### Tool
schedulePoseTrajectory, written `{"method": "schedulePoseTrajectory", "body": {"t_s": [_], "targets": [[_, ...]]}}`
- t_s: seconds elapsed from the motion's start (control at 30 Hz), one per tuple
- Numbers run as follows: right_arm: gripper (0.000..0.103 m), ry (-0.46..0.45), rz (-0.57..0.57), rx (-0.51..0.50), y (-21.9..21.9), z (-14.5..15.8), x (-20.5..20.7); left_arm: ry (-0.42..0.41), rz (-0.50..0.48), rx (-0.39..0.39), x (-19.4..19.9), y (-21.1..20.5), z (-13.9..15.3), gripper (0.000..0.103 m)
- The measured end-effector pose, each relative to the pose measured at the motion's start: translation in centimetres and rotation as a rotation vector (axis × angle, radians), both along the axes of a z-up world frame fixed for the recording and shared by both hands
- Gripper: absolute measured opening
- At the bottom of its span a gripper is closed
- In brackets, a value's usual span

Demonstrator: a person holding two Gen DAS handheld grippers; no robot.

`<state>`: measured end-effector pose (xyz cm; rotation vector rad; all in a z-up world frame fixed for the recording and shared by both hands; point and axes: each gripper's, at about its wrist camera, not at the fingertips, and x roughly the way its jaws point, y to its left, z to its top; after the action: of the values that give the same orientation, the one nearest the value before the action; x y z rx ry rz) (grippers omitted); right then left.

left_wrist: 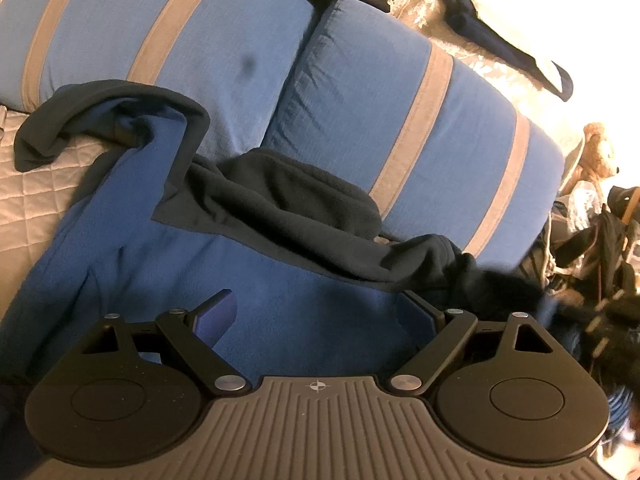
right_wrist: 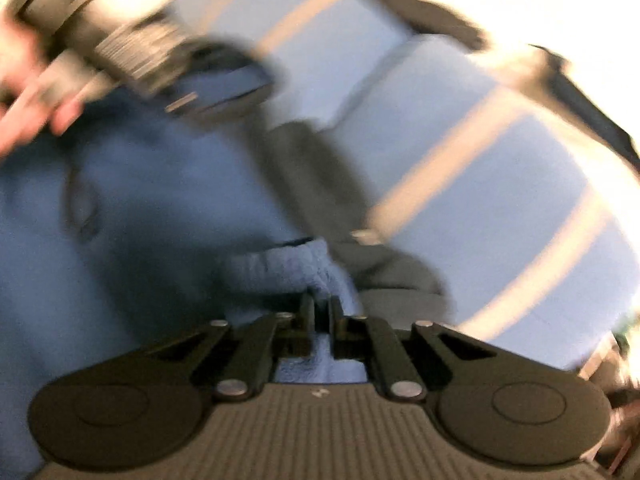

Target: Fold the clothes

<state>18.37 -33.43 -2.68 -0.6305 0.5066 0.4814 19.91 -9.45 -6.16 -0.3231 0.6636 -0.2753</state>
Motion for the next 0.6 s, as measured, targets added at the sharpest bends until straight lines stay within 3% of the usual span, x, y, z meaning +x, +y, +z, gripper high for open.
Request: {"method": "schedulePoseTrajectory", "body": {"t_s": [0.17, 0.33, 0.43, 0.53, 0.6], "targets": [[0.005, -0.113, -0.289, 0.234, -10.2, 5.2, 1.4, -0.009, -0.001, -0.002, -0.2, -0.1, 0.1, 0.088], [0.005, -0.293, -0.722, 0.485, -24.5, 7.9, -1.1, -0.014, 0.001, -0.006, -0.2, -0.2, 0.2, 0.088], [0.005, -0.376, -1.034, 0.515, -32.1, 5.8, -4.1, -0.016, -0.003, -0.007, -0.2, -0.3, 0.2, 0.088], [0.005, -0.333, -1.262, 0.543, -37.3, 1.3, -6.9, -0.014, -0.01, -0.009, -0.2, -0.4, 0.2, 0.088], [0.005, -0.284, -1.329, 0.585, -39.1, -1.6, -8.3, -0.012, -0.011, -0.003, -0.2, -0.4, 0.2, 0.088]]}}
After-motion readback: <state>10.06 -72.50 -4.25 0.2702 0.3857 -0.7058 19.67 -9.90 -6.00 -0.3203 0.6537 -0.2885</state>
